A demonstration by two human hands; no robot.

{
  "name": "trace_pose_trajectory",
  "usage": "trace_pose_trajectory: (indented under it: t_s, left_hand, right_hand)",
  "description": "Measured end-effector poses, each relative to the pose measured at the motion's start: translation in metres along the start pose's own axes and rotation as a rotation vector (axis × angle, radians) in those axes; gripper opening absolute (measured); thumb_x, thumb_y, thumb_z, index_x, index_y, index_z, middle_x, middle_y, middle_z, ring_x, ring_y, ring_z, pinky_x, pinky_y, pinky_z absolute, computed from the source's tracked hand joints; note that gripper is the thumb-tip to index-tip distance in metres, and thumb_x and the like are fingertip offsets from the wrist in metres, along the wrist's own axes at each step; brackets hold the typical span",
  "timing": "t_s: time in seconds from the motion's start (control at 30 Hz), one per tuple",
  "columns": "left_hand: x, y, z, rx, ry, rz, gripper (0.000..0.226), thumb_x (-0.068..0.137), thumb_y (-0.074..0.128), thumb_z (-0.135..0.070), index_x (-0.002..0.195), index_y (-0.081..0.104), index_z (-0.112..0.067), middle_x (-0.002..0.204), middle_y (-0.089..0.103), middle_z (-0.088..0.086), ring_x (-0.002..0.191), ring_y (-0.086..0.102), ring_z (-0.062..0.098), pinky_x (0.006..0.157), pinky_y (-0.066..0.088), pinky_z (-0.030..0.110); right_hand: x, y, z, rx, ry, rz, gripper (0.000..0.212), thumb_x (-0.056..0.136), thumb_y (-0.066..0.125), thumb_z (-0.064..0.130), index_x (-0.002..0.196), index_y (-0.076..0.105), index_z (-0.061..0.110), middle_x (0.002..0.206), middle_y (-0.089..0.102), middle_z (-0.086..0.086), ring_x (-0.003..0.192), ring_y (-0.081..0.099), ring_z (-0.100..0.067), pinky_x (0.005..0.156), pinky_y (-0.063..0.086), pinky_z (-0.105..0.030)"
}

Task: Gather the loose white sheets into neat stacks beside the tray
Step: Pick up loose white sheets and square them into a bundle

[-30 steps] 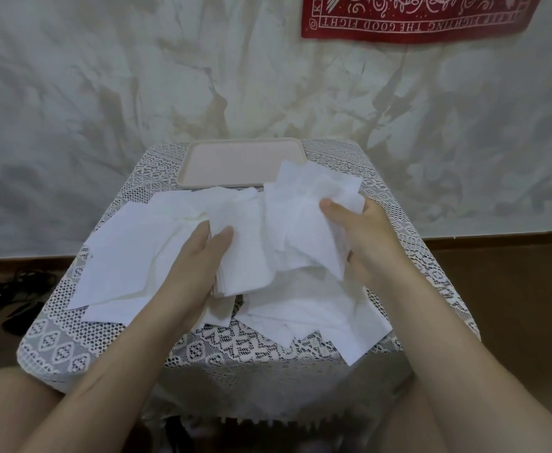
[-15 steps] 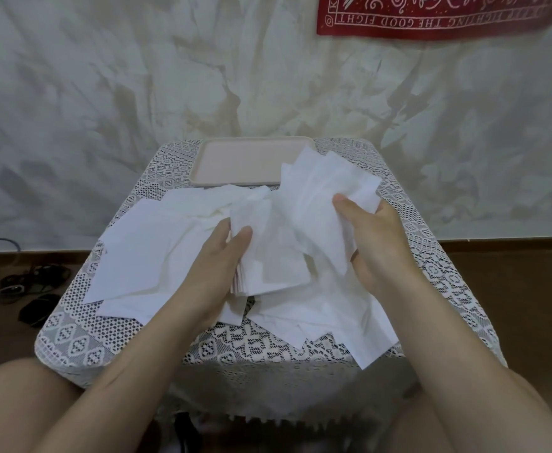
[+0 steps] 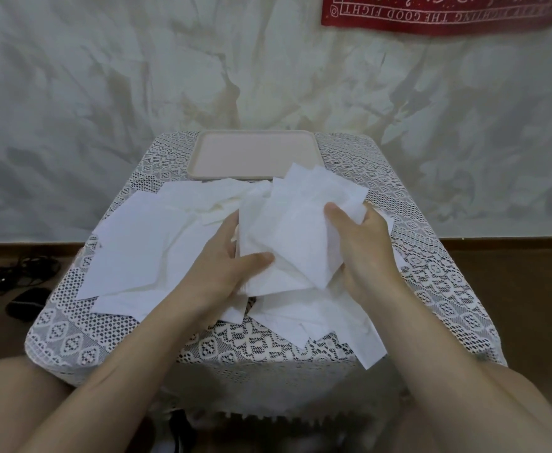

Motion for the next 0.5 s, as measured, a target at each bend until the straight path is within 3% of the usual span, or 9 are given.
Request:
trace_pose_trajectory:
  t_s: [0.17,0.4,0.5]
  left_hand:
    - [0.001,-0.004,0.001,-0.012,0.013,-0.008,0.071,0.094,0.062,0.011,0.150,0.047,-0.030,0.125,0.076,0.006,0.115,0.074,0.026,0.088,0.063,0.037]
    - [-0.002,-0.009,0.001,0.002,0.024,-0.012,0.067,0.095,0.063,0.008,0.147,0.050,-0.032,0.127,0.076,0.004,0.115,0.074,0.026,0.086,0.064,0.037]
    - [-0.002,-0.014,0.001,0.002,0.024,-0.021,0.068,0.091,0.072,0.004,0.142,0.053,-0.037,0.126,0.076,0.002,0.116,0.073,0.027,0.088,0.064,0.040]
  right_hand:
    - [0.003,-0.004,0.002,-0.049,-0.015,-0.007,0.013,0.097,0.066,0.015,0.109,0.072,0.015,0.101,0.079,-0.002,0.097,0.076,-0.025,0.095,0.058,-0.051]
    - [0.004,-0.009,0.006,-0.094,-0.040,-0.016,0.013,0.097,0.066,0.011,0.103,0.073,0.019,0.099,0.080,-0.002,0.097,0.075,-0.027,0.093,0.059,-0.050]
    - [0.004,-0.013,0.008,-0.080,-0.012,-0.032,0.013,0.097,0.066,0.010,0.102,0.074,0.020,0.103,0.079,-0.007,0.094,0.076,-0.028,0.090,0.058,-0.050]
Point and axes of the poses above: each hand's wrist, its own x-axis towards the middle knuckle, its own y-axis out of the palm, z = x × y, the point moved 4 cm from there along x, towards the middle knuckle
